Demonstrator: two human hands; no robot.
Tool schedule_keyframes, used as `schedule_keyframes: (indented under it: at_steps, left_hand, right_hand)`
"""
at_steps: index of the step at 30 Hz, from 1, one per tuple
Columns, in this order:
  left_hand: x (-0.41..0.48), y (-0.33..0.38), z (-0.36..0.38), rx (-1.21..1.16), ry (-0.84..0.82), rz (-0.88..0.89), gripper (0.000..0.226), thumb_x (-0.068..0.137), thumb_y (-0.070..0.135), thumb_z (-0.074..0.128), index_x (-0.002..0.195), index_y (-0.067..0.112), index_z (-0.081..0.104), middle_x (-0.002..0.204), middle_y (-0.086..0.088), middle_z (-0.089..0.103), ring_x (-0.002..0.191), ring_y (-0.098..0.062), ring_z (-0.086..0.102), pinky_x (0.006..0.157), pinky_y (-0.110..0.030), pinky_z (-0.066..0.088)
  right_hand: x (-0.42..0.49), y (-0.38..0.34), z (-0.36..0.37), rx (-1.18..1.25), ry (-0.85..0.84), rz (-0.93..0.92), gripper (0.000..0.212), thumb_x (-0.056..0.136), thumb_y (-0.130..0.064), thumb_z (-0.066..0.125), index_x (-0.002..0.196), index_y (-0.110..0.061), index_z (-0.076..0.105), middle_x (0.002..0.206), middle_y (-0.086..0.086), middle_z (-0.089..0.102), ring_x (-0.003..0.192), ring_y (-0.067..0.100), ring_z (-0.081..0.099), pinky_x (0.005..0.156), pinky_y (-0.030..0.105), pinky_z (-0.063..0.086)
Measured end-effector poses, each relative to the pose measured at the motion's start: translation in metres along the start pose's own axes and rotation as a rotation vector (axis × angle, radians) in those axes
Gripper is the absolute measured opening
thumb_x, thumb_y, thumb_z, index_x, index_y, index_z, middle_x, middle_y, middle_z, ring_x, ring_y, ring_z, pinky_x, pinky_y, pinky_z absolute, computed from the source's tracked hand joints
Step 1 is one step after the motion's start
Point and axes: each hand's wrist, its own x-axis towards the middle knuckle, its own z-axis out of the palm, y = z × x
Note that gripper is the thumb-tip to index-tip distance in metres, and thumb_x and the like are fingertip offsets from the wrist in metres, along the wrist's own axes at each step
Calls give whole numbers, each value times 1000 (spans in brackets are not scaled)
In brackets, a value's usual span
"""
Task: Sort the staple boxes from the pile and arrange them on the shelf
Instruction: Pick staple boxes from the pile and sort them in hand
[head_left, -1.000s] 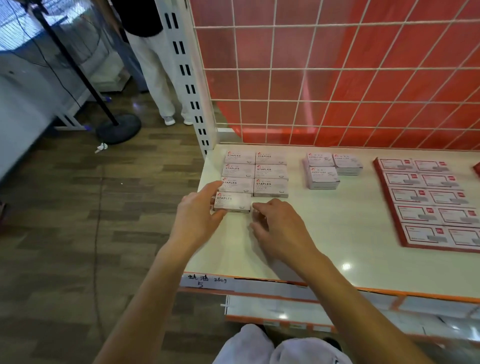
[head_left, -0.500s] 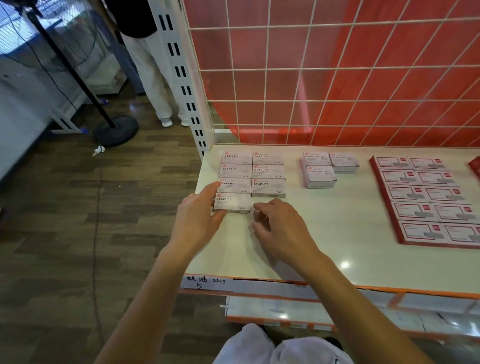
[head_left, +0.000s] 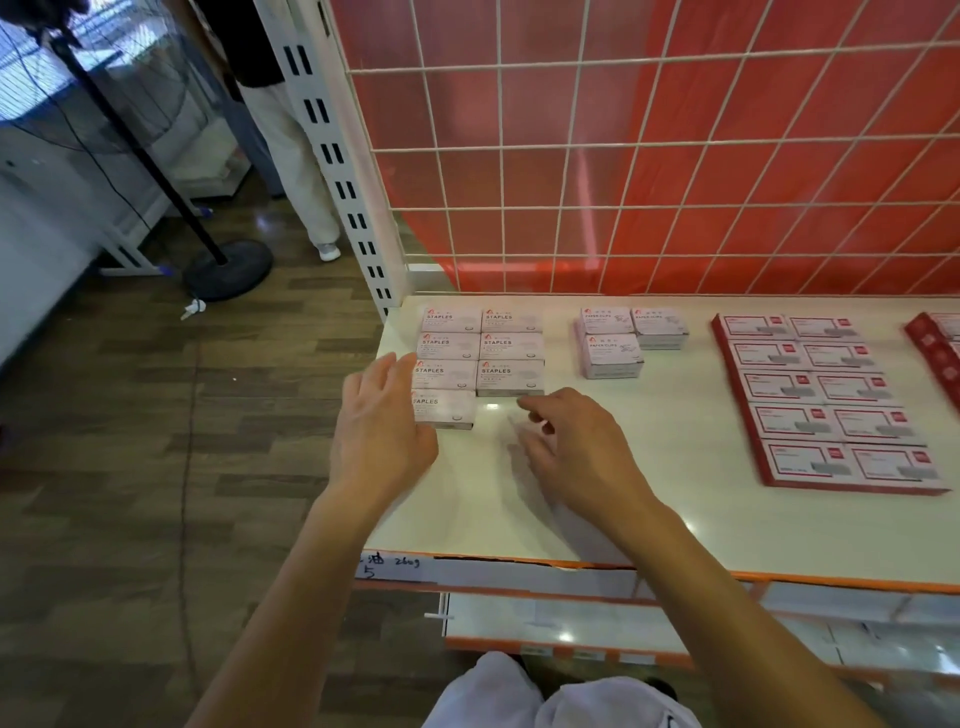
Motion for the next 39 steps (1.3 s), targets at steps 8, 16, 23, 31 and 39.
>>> schedule_keyframes:
  at_steps: [8,16,23,31,39]
  left_hand:
    - [24,66,19,-40,-54,201,69,86,29,68,144,24,32,150,4,33,137,-18,26,112,-36,26]
    - [76,129,46,120,-252,373,97,74,36,80,150,23,21,158,3,17,140,-25,27,110,-42,32]
    - [108,144,64,180,-436,378,109,66,42,84,150,19,19,155,-3,25,138,-26,29,111,-40,32]
    - [110,144,60,183,-449,405,101,65,39,85,147,16,30,150,-4,36,136,-24,34,110,-33,29]
    - [89,144,54,245,-399,266,108,67,40,83,150,29,15,145,-10,35,129,-33,39,100,-42,41]
  right_hand:
    - [15,45,-41,-82,265,52,36,86,-7,60,123,-8,61,127,12,56,122,29,44,101,24,27]
    - [46,86,-71,-164,155,231,52,88,-11,58,138,-11,44,142,13,42,129,31,37,108,39,29]
    - [50,96,-66,-60,148,259,49,88,-10,60,134,-14,46,129,8,52,117,27,48,100,35,39]
    - [48,100,-65,-58,139,234,50,88,-8,59,136,-12,44,131,9,50,120,27,46,102,33,37]
    - [40,101,-59,-59,257,283,50,86,-12,62,134,-12,47,139,11,42,127,29,37,107,37,34]
